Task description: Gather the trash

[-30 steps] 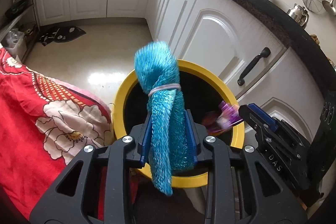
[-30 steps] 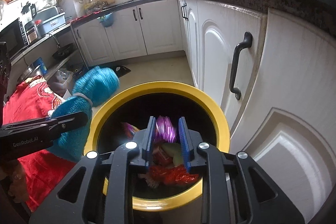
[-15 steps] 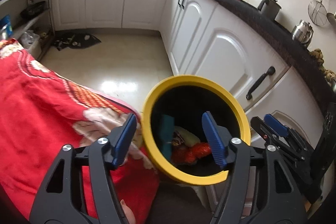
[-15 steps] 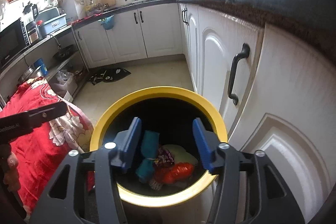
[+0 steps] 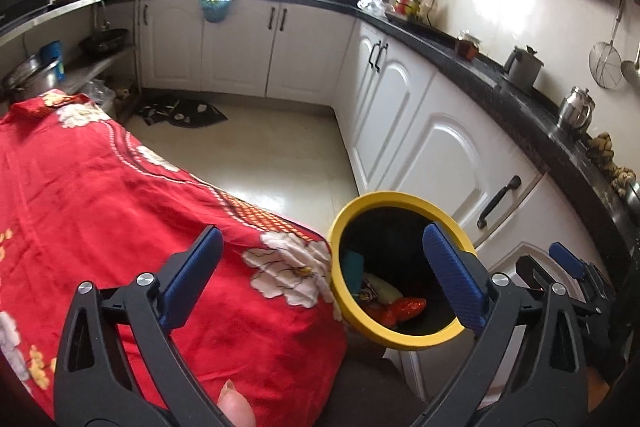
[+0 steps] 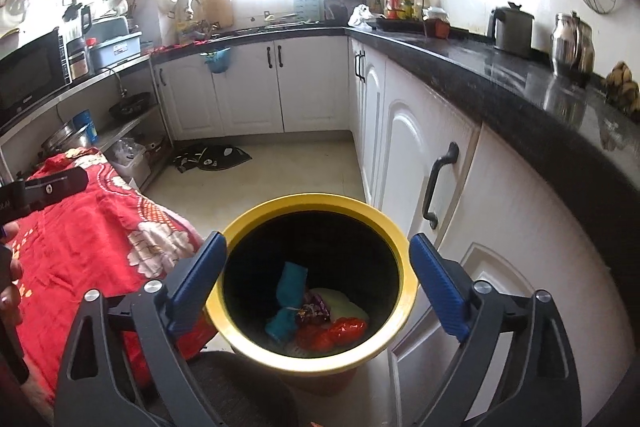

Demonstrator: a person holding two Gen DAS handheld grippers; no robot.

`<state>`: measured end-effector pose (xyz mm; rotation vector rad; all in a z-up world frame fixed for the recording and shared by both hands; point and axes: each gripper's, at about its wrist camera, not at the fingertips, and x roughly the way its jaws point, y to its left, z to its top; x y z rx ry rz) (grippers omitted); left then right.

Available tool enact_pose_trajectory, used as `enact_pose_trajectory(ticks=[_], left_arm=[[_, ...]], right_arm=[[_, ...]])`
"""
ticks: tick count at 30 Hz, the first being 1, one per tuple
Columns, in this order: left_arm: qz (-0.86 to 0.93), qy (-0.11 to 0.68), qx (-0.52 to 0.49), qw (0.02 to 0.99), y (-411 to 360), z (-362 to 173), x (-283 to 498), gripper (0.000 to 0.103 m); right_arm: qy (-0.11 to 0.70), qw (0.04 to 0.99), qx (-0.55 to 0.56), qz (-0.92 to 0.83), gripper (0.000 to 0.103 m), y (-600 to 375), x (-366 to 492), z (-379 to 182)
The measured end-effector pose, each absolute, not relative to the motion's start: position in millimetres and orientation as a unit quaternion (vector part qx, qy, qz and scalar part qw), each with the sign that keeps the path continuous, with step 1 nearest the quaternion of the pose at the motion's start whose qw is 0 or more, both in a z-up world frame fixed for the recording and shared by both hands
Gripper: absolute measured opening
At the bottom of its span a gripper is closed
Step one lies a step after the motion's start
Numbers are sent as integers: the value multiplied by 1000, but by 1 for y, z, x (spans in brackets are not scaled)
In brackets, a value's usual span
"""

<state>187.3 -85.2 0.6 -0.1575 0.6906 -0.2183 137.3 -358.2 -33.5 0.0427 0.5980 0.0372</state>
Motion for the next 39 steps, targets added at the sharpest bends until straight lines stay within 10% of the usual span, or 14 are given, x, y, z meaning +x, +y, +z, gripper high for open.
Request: enact_pose_trajectory(ticks=[39], left_arm=[[-61, 224, -33, 972, -67, -5, 67, 92]], right_arm=[[118, 992, -29, 35, 97, -305, 8, -29]])
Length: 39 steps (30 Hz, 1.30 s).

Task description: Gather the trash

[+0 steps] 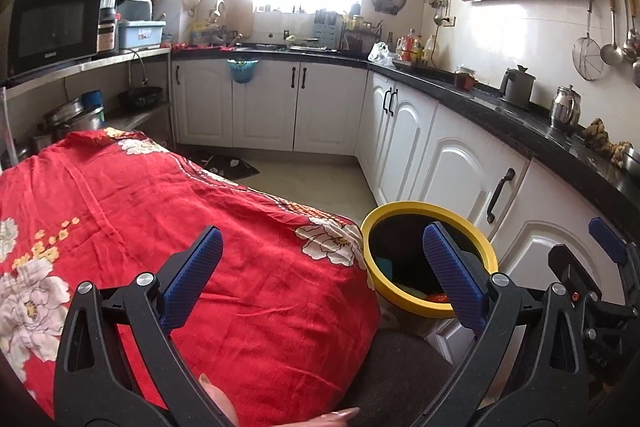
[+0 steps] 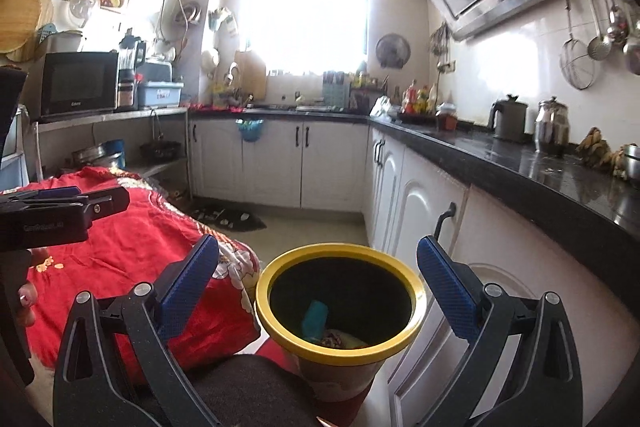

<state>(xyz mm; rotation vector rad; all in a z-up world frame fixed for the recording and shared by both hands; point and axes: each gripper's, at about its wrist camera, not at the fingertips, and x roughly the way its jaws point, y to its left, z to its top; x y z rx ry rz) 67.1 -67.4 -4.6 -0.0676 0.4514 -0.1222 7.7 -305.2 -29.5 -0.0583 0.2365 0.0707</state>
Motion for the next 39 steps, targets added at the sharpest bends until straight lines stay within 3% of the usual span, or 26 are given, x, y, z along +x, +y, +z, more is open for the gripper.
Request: enact_pose_trajectory(ticks=[39], left_arm=[[-50, 205, -30, 977, -67, -6, 56, 92]], right_arm=[[110, 994, -13, 15, 97, -306, 5, -37]])
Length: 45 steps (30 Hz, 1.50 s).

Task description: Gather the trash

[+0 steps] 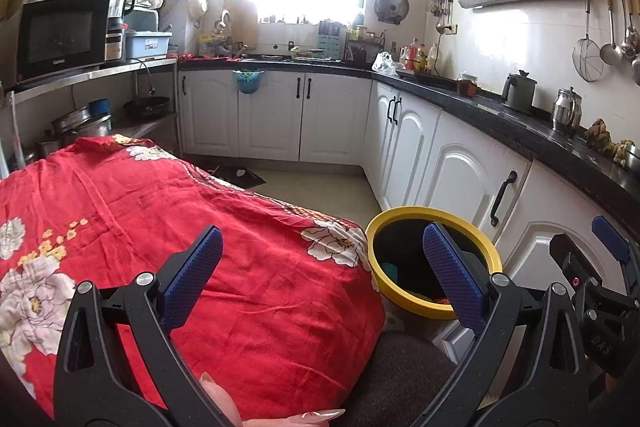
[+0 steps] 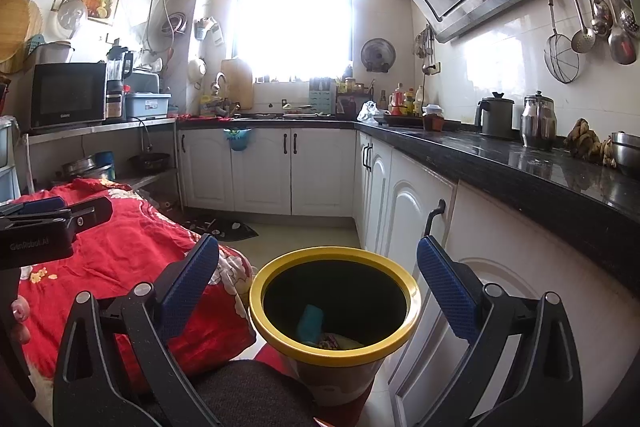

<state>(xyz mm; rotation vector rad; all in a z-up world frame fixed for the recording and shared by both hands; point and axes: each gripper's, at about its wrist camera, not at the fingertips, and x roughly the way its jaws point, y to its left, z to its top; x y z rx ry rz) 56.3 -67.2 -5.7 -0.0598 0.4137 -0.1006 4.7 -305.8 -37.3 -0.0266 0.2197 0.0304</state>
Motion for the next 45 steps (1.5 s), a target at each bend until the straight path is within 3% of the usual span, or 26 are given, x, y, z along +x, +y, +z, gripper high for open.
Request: enact_pose_trajectory(ticks=[45], left_arm=[[-50, 203, -26, 978, -68, -5, 56, 92]], right_arm=[[113, 994, -4, 7, 97, -302, -1, -41]])
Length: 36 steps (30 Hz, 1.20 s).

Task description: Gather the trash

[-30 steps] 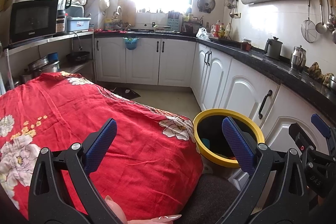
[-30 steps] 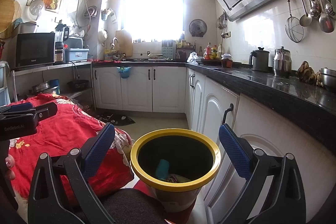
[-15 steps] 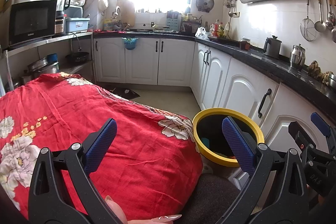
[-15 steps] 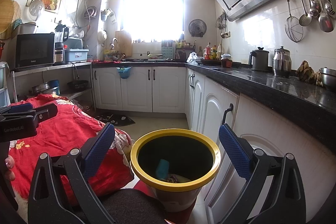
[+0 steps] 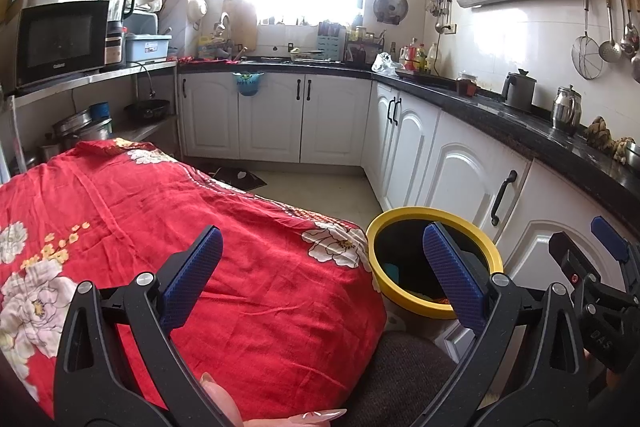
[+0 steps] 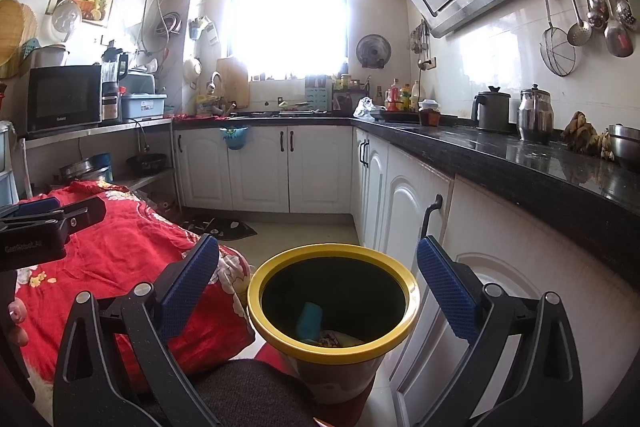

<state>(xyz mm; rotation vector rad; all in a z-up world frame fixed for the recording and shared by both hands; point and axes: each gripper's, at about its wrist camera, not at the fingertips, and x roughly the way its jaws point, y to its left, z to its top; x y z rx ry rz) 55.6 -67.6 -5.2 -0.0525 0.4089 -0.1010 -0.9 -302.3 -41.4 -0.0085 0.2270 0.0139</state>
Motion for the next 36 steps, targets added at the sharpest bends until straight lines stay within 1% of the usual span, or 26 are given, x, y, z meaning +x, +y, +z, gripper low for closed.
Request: enact_pose_trajectory(ticks=[19, 27, 29, 31, 33, 36], left_arm=[[-50, 206, -24, 977, -69, -6, 56, 92], [-42, 231, -24, 972, -65, -11, 59, 92], [-31, 241, -31, 969, -55, -11, 60, 92], [-2, 252, -49, 967, -28, -9, 59, 92], [45, 253, -60, 965, 6, -7, 54, 92], [156, 258, -82, 950, 88, -6, 32, 92]], right_arm=[[115, 993, -3, 6, 97, -301, -3, -40], [130, 991, 8, 22, 97, -296, 2, -37], [143, 989, 7, 37, 97, -291, 10, -35], [146, 988, -4, 59, 97, -279, 15, -31], [147, 984, -23, 102, 97, -252, 22, -24], [160, 965, -38, 204, 97, -187, 36, -15]])
